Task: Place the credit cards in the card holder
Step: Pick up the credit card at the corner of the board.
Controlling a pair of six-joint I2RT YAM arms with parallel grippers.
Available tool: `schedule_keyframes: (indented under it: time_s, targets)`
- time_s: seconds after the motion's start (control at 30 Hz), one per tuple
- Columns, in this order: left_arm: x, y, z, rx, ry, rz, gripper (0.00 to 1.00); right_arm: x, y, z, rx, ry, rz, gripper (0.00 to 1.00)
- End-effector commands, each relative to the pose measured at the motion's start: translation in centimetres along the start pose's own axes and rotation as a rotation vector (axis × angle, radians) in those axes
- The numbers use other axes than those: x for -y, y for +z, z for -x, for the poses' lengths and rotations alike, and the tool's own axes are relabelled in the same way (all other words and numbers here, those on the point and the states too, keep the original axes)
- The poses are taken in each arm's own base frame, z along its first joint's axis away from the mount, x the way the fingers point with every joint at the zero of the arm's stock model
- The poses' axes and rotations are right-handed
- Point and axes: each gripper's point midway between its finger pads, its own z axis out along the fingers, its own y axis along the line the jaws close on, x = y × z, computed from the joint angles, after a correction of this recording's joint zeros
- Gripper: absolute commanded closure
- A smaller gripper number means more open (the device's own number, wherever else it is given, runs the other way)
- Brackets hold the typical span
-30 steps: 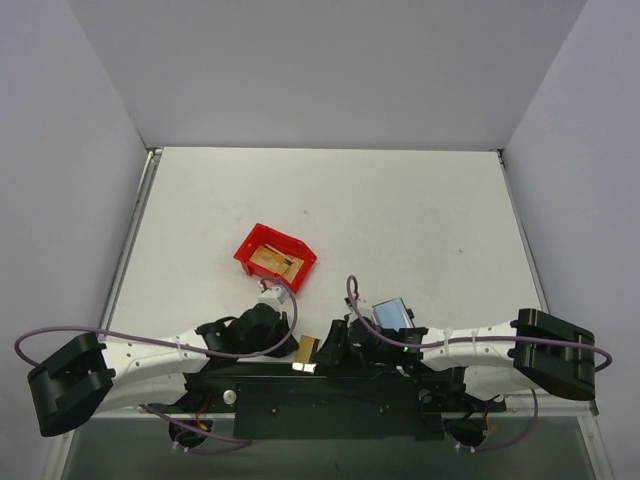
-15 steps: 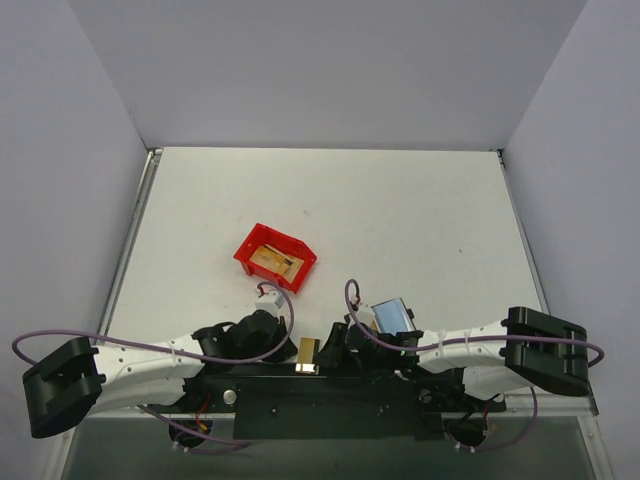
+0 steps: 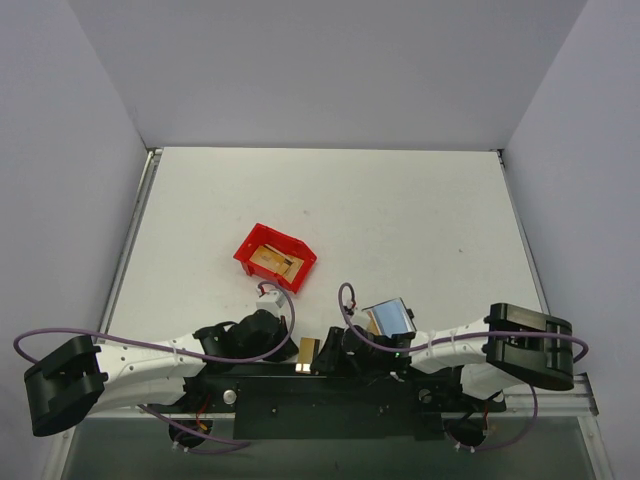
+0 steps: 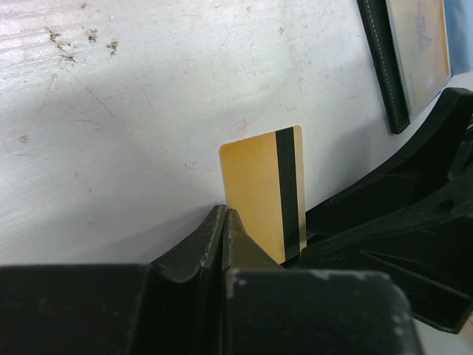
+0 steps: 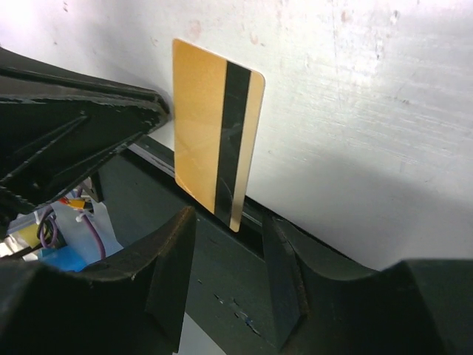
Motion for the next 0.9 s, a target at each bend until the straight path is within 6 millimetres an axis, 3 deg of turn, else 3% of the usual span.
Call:
schedule_keyframes:
  time_s: [0.0,0.37,0.7,0.87]
  targets:
    - [-1.3,-0.1,-0.7,-0.028,0.026,0.061,0.99,0.5,0.4,-0.3,-0.012,0.013,-0.026,0.63]
    - [-1.1,0.0,-0.6,-0.023,0.030,0.058,0.99,0.1,1.3,0.3,0.019,0.020,0.007,0.66]
    - [-1.1,-0.2,-0.3,-0.007,0.024,0.059,0.99,-0.2,1.5,0.8,0.045,0.051,0.054,0.91]
    - [0.0,-1.2,2.4,0.062,0.048,0.081,0.97,-0.7,0.4,2.2,0.087,-0.018,0.042,1.00]
